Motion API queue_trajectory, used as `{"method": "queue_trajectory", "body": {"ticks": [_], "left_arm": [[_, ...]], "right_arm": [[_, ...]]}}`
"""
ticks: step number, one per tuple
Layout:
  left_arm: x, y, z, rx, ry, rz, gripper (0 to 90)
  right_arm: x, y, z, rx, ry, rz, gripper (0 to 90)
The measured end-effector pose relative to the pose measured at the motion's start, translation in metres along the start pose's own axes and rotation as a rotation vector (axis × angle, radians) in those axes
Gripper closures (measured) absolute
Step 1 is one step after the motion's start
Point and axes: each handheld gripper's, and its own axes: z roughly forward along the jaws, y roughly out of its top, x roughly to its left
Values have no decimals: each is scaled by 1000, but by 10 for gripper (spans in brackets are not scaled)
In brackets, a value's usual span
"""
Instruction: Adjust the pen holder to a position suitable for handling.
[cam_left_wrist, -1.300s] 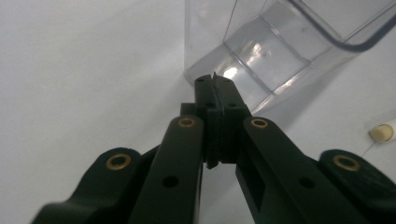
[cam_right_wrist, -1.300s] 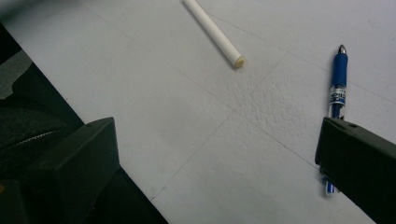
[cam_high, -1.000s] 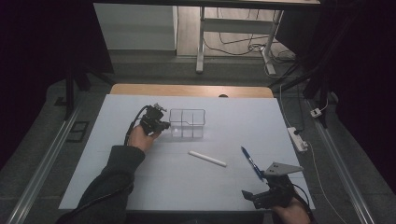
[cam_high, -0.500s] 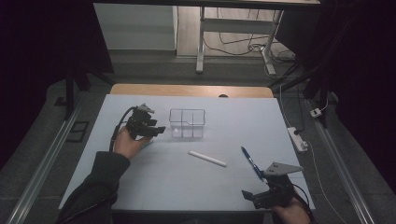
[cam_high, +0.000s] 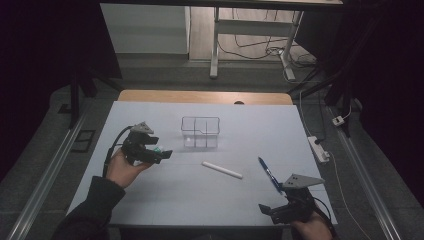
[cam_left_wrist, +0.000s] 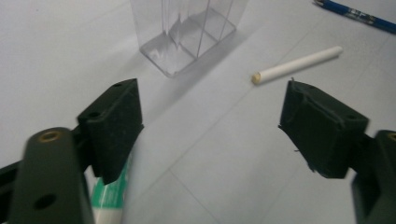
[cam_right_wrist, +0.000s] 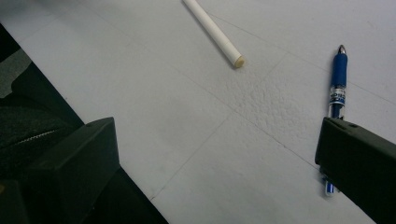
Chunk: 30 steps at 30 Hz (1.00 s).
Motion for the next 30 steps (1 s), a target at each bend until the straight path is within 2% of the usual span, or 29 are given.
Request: {"method": "queue_trajectory", "body": {"ticks": [3, 6, 10, 20, 23, 29, 30], "left_arm": [[-7, -9, -9, -5, -12, -1, 180], [-13, -20, -21, -25, -35, -22, 139], [-23, -39, -38, -51, -46, -47, 99], [-39, -97, -82, -119, -41, -129, 0], [-41, -117, -89, -116, -54, -158, 0], [-50, -142, -97, -35, 35, -153, 0], [-51, -143, -98, -39, 44, -150, 0]], "right_arm": [[0, 0, 0, 0, -1, -1, 0], [0, 0, -1, -4, 0, -5, 0], [0, 0, -1, -6, 3, -7, 0], [0, 0, -1, -8, 5, 3, 0], [-1, 0, -1, -9, 5, 5, 0], [0, 0, 0, -3, -4, 7, 0], [0, 0, 0, -2, -4, 8, 0]]}}
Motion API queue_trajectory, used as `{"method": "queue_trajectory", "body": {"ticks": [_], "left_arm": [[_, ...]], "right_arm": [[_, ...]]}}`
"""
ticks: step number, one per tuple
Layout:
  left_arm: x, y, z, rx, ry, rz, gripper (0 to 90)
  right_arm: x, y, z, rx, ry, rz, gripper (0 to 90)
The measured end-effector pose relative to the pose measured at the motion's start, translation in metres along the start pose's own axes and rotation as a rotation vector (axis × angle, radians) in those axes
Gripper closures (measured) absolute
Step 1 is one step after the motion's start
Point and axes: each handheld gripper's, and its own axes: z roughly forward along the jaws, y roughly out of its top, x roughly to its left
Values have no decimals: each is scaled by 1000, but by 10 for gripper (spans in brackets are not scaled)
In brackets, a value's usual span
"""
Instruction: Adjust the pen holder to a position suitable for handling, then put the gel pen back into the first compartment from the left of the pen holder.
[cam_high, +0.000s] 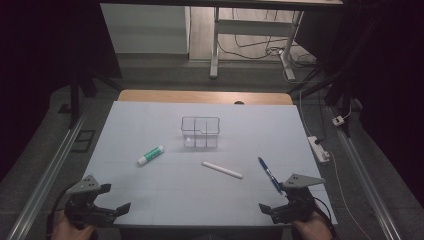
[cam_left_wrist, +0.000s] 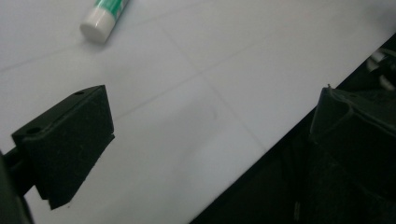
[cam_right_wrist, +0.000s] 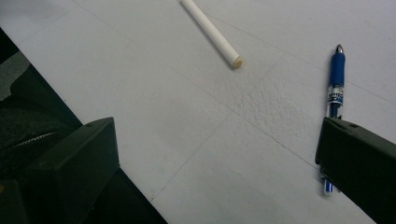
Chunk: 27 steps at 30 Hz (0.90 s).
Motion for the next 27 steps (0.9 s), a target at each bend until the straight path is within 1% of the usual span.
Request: {"method": "queue_trajectory", "body": {"ticks": [1, 4, 8, 9, 13, 16, 20, 21, 24, 27], "left_arm": [[-1, 0, -1, -6, 4, 5, 0], [-1, -1, -1, 3, 9, 9, 0], [0, -1, 0, 6, -3, 1, 0], [1, -1, 0, 5, -4, 0, 0], [0, -2, 0, 6, -1, 4, 0], [-1, -2, 0, 7, 3, 7, 1], [0, -2, 0, 2, 3, 4, 3], [0, -2, 0, 0, 3, 3, 3], [0, -2, -1, -5, 2, 4, 4], [0, -2, -1, -6, 2, 7, 4]], "right_arm": [[0, 0, 0, 0, -2, 1, 0], [-1, 0, 0, -3, 0, 4, 0], [-2, 0, -1, -12, 0, 17, 0], [-2, 0, -1, -15, -2, 26, 0], [-2, 0, -2, -20, -8, 34, 0], [-2, 1, -2, -23, -12, 22, 0], [-1, 2, 1, -6, -14, 3, 0], [-2, 3, 2, -9, -20, 7, 0], [-3, 5, 3, -16, -17, 20, 0], [-7, 7, 6, -13, -31, 28, 0]]}}
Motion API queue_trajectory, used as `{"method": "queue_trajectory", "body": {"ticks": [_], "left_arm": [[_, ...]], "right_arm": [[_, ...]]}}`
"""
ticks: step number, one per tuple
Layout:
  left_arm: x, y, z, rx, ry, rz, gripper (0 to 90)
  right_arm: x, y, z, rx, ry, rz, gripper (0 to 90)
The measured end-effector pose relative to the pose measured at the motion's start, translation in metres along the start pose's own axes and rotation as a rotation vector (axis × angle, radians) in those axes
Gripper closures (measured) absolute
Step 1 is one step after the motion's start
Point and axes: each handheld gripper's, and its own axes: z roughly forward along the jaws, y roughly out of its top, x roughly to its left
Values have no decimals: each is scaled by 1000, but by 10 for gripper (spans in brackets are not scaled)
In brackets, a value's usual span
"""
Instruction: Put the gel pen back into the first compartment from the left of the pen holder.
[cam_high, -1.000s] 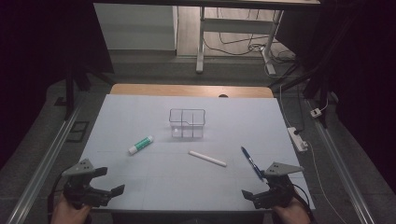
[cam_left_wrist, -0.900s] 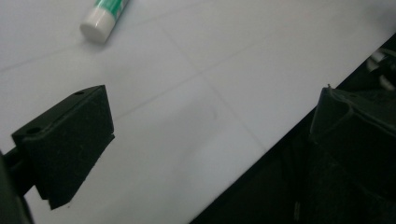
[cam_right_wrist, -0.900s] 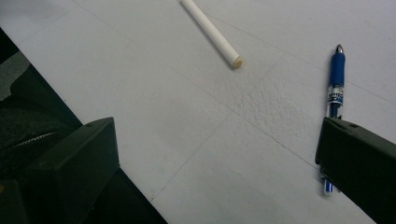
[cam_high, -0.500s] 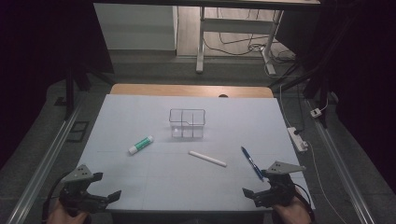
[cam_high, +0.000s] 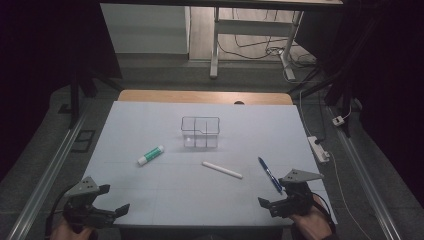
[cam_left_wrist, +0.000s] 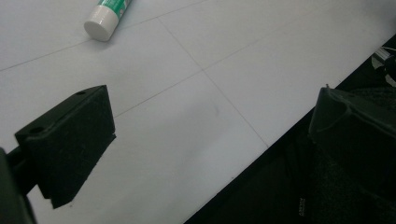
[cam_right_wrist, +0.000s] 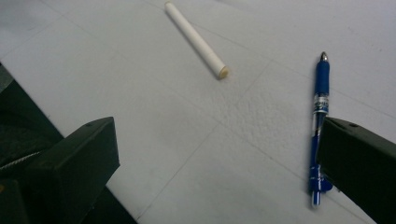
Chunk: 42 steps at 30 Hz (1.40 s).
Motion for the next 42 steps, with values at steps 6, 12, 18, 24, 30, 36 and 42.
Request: {"method": "queue_trajectory", "body": {"ticks": [6, 12, 18, 24, 30, 36, 42], "left_arm": [[0, 0, 1, 5, -1, 5, 7], [0, 0, 0, 4, -4, 5, 6], [0, 0, 1, 6, -6, 1, 4], [1, 0, 1, 6, -10, 1, 4], [0, 1, 1, 9, -11, 2, 4], [1, 1, 1, 12, -13, 3, 4], [0, 1, 2, 14, -13, 4, 4]], "right_arm": [[-3, 9, 9, 9, -26, -8, 0], [-15, 20, 24, 41, -57, 31, 0], [-28, 25, 36, 76, -100, 40, 0], [-38, 31, 45, 109, -126, 46, 0], [-48, 36, 58, 148, -168, 16, 0], [-62, 39, 74, 180, -192, 11, 0], [-73, 46, 90, 211, -209, 7, 0]]}}
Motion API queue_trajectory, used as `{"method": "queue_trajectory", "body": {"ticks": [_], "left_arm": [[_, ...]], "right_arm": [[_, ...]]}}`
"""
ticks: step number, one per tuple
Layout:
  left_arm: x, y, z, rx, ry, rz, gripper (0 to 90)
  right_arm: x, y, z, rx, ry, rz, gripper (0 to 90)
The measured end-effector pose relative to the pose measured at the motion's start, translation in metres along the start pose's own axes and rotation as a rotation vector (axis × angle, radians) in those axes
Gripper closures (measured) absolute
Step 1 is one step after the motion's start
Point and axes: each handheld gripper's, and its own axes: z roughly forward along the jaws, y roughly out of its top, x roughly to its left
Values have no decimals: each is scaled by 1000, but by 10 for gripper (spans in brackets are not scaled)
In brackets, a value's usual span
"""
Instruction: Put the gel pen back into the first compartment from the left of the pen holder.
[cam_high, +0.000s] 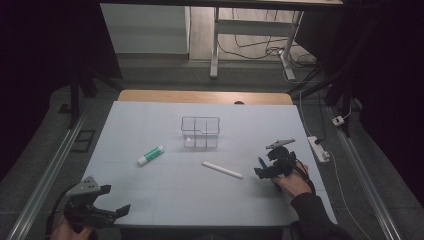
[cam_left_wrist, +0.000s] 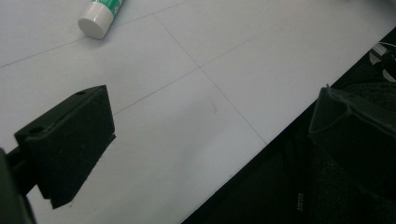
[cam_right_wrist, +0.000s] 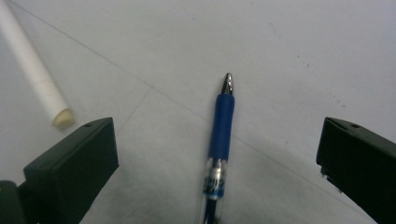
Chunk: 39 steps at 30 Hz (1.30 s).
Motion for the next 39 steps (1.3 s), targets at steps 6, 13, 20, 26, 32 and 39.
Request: {"method": "queue_trajectory", "body": {"ticks": [6, 13, 20, 26, 32, 39], "left_arm": [[0, 0, 0, 2, -2, 2, 4], [1, 0, 0, 0, -9, -2, 4], [1, 0, 0, 1, -10, 1, 5], [1, 0, 0, 2, -8, 1, 4], [1, 0, 0, 4, -9, 3, 5], [0, 0, 1, 5, -8, 6, 7]], "right_arm": [[-6, 7, 17, 38, -15, 4, 0], [-11, 10, 30, 86, -21, 10, 7], [-12, 13, 28, 113, 17, 2, 163], [-15, 17, 22, 129, 13, 26, 455], [-17, 20, 20, 155, 9, 40, 681], [-20, 21, 20, 167, 32, 77, 800]]}}
